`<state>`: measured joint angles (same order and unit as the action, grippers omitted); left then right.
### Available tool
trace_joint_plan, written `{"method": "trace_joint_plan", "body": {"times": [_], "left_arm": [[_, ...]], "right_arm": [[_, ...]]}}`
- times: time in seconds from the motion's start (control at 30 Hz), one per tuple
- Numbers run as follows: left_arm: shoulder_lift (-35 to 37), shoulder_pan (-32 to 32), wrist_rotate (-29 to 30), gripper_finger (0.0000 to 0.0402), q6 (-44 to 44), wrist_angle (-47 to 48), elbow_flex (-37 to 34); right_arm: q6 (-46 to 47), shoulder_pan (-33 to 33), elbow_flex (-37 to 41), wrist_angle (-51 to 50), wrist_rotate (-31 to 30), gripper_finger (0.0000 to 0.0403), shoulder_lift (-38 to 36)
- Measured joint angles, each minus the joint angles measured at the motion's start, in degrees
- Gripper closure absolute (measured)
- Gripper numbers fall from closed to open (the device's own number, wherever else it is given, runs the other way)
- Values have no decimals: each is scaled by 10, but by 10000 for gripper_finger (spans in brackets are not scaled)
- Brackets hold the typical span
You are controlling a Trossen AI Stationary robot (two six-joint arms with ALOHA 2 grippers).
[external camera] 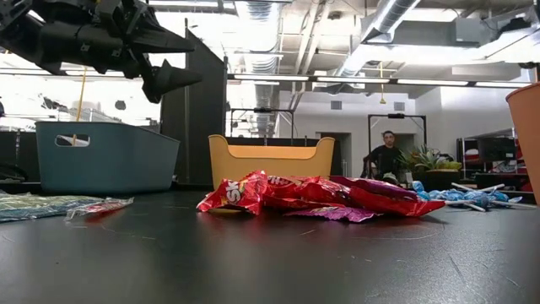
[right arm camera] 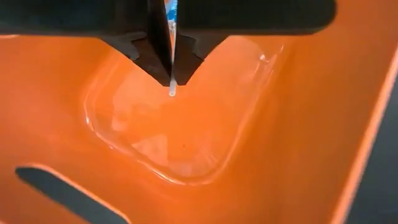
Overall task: Sort candy
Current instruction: Put the blue lollipop into the orange bin, then put the red gummy into the blue bin
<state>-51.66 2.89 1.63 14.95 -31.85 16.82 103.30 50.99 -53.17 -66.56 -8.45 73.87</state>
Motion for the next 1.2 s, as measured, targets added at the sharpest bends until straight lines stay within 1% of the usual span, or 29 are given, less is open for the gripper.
{"method": "trace_joint_plan", "body": {"times": [0.1,0.23,0.33,0.4,0.47,0.57,0.67,0.73,0.8,0.87,0.93,1.1,1.2], "left_arm": [[0,-10,17,102,-10,0,0],[0,-19,20,102,-22,3,0],[0,-24,24,102,-32,12,0],[0,-27,42,102,-41,12,0],[1,-30,78,102,-48,12,0],[4,-34,127,102,-57,11,0],[4,-37,134,102,-63,12,0],[4,-44,118,102,-78,14,1],[3,-59,90,102,-101,30,7],[3,-79,74,102,-123,69,24],[3,-97,74,102,-141,132,51],[-2,-137,83,102,-144,356,133],[-14,-152,92,104,-161,425,156]], "right_arm": [[7,0,0,15,3,329,12],[14,0,-1,31,5,271,18],[13,0,-15,29,6,229,19],[21,0,-31,8,6,210,17],[38,-2,-52,-31,-6,201,15],[41,-9,-90,-81,-40,201,15],[8,-26,-128,-123,-94,211,15],[-34,-45,-150,-136,-135,220,15],[-90,-73,-166,-136,-177,228,15],[-157,-108,-173,-121,-210,234,14],[-238,-147,-175,-87,-236,239,14],[-473,-231,-175,60,-272,243,24],[-591,-264,-175,149,-276,243,32]]}}
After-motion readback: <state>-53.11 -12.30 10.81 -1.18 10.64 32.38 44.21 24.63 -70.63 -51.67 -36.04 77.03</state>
